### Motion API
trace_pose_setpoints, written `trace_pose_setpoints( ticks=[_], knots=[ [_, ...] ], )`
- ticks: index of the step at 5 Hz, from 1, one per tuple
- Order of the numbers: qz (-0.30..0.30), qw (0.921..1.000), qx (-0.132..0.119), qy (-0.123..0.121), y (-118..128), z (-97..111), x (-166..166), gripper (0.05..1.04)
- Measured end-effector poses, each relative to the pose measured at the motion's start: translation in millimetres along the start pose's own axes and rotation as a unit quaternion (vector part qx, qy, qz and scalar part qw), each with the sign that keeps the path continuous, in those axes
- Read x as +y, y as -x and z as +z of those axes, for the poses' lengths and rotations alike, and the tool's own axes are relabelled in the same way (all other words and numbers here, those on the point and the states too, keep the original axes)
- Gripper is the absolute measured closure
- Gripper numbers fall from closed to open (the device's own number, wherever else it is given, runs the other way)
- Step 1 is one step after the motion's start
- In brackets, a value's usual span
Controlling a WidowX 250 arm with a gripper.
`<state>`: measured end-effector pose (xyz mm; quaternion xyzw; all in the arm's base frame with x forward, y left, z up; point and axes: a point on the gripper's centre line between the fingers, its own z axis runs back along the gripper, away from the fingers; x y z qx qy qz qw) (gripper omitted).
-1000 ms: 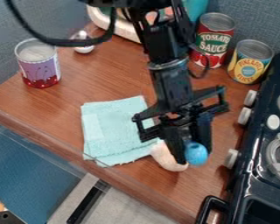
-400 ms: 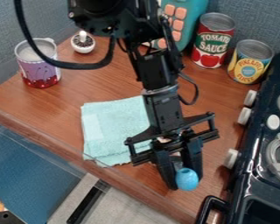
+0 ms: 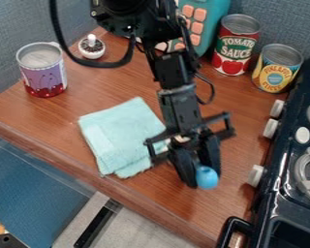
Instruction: Moved blue spoon to upper right side of the table
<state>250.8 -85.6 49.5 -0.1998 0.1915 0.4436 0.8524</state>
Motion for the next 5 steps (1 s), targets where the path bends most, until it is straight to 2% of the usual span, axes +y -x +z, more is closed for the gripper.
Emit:
trace_pose_setpoints(
  ticks=[1, 2, 3, 5],
  knots=[
    [0.034, 0.9993, 0.001, 0.013, -34, 8, -8, 0.728],
    [0.043, 0.9986, 0.016, 0.026, -54, 17, -23, 0.728],
    [0.055, 0.9977, 0.019, 0.035, -72, 25, -34, 0.728],
    [0.058, 0.9969, 0.033, 0.041, -90, 32, -50, 0.728]
  ],
)
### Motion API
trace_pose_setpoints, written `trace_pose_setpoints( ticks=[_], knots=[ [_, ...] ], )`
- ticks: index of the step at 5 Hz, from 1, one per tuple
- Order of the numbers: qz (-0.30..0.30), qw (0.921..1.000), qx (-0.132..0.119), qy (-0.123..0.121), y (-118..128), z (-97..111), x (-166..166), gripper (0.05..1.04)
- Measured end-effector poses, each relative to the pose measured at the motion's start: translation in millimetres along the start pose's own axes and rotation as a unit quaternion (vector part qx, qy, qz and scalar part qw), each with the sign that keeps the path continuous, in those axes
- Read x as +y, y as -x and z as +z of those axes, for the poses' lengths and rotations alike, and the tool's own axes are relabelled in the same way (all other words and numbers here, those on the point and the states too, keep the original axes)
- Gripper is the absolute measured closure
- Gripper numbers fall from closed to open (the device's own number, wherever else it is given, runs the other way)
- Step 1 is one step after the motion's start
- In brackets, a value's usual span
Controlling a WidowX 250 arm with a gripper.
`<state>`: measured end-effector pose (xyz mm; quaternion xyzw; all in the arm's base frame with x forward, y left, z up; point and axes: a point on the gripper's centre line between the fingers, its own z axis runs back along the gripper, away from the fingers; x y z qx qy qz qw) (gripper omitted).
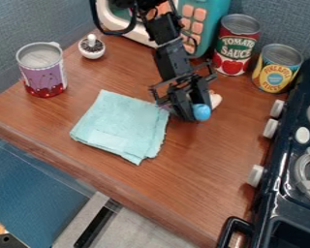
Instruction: Moved blue spoon to upper right side of the table
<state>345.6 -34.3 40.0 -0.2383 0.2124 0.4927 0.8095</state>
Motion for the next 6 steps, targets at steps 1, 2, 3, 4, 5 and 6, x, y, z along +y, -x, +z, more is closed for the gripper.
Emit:
trace_pose_setpoints(
  ticks=[1, 2, 3, 4, 5, 6],
  knots=[
    [-0.008, 0.9999, 0.007, -0.001, 5, -5, -9, 0.728],
    [-0.017, 0.9997, 0.017, -0.003, 12, -8, -17, 0.728],
    [-0.015, 0.9995, 0.026, -0.006, 9, -8, -24, 0.728],
    [-0.020, 0.9996, 0.019, -0.003, 2, -3, -37, 0.728],
    [-0.029, 0.9996, 0.001, 0.000, -2, 4, -45, 0.728],
    [-0.017, 0.9996, -0.020, -0.006, -7, 0, -30, 0.728]
  ],
)
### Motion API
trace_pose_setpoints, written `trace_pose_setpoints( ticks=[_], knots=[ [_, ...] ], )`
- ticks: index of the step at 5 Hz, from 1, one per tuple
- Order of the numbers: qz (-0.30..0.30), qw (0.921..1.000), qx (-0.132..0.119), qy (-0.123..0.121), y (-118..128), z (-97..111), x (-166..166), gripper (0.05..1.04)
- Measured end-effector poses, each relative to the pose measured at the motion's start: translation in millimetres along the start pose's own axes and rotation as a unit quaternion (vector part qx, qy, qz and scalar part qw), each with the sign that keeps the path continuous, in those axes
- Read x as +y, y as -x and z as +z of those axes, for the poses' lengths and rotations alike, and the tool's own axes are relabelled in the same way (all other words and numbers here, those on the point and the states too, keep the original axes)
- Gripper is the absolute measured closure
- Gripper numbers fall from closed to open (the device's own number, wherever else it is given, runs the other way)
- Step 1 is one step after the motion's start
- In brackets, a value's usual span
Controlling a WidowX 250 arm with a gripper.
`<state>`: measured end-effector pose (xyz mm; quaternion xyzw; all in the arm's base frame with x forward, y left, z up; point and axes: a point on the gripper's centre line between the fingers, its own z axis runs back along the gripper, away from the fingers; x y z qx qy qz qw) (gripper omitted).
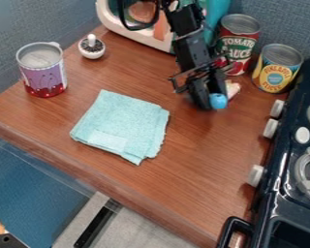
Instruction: Moved blue spoon to upper right side of the table
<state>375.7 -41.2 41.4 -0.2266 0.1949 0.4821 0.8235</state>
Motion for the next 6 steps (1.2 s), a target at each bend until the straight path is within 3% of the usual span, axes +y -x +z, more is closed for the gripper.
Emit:
trace_pose_setpoints(
  ticks=[1, 2, 4, 6],
  knots=[
    [0.020, 0.9989, -0.040, 0.011, -5, 10, 19, 0.728],
    [0.031, 0.9964, -0.079, 0.000, -12, 9, 32, 0.728],
    [0.049, 0.9925, -0.112, -0.006, -23, 10, 36, 0.681],
    [0.072, 0.9894, -0.125, -0.013, -29, 8, 41, 0.115]
  ],
)
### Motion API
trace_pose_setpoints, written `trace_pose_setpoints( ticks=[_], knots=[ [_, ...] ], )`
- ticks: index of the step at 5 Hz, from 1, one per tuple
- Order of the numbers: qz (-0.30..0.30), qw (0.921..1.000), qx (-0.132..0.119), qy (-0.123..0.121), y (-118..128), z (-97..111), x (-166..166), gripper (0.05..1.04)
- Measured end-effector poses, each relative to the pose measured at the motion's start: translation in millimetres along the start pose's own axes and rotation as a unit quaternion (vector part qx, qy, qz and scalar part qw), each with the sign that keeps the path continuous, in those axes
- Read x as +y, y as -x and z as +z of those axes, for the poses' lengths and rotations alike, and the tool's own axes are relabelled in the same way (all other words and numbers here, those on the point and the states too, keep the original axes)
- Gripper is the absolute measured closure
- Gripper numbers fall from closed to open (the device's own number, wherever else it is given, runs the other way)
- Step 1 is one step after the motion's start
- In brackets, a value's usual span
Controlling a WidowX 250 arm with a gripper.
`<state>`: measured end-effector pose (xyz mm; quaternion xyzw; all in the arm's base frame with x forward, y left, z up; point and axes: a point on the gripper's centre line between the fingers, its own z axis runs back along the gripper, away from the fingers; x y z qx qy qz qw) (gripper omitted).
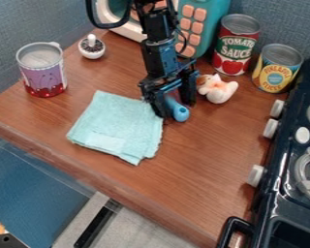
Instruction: Moved blue spoon to upper right side of the table
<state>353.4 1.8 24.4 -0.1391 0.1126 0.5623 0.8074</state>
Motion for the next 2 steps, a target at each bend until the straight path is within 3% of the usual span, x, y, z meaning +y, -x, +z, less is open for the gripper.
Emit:
trace_pose_setpoints(
  ticks=[1, 2],
  knots=[
    [-0.001, 1.0000, -0.005, -0.002, 2, 3, 4, 0.081],
    [-0.010, 0.9995, -0.024, 0.018, 8, 22, 4, 0.083]
  ],
)
